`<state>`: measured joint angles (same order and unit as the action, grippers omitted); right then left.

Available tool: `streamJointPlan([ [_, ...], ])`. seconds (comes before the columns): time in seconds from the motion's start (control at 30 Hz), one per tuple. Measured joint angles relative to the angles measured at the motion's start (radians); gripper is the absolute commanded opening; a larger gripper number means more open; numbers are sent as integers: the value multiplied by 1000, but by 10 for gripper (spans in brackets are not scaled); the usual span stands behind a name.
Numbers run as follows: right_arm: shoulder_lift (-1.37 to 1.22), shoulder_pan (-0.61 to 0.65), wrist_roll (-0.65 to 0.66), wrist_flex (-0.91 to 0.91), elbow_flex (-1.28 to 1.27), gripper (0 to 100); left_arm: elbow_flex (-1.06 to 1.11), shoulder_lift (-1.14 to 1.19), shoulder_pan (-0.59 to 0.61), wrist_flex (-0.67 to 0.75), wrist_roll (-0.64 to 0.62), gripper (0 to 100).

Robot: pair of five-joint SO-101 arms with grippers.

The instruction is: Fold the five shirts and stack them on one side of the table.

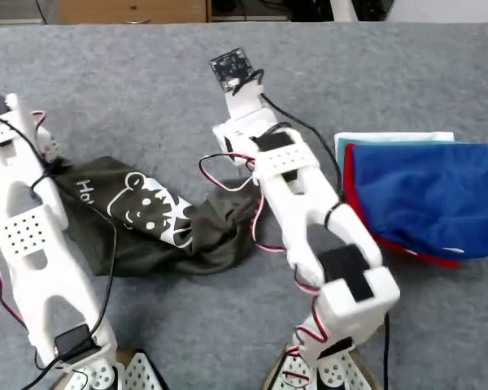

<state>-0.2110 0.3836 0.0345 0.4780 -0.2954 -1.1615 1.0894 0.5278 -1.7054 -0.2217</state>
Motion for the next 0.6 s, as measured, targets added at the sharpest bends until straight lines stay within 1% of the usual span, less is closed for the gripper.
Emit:
streamJointPlan([
  [0.13, -69, -2, 0, 2, 49, 196, -54, -31, 54, -40, 37, 19],
  [0.2, -94, -2, 0, 21, 86, 196, -49, -98, 64, -41, 69, 19],
  [0.3, -129, -5, 0, 61, 143, 196, 12, -262, 68, -43, 109, 19],
  [0.43, -167, -6, 0, 87, 198, 196, 195, -522, 75, -43, 164, 19],
  [0.53, -181, -23, 0, 114, 236, 196, 391, -727, 95, -43, 219, 19],
  [0.6, -181, -37, 0, 172, 292, 196, 543, -856, 120, -43, 261, 19],
])
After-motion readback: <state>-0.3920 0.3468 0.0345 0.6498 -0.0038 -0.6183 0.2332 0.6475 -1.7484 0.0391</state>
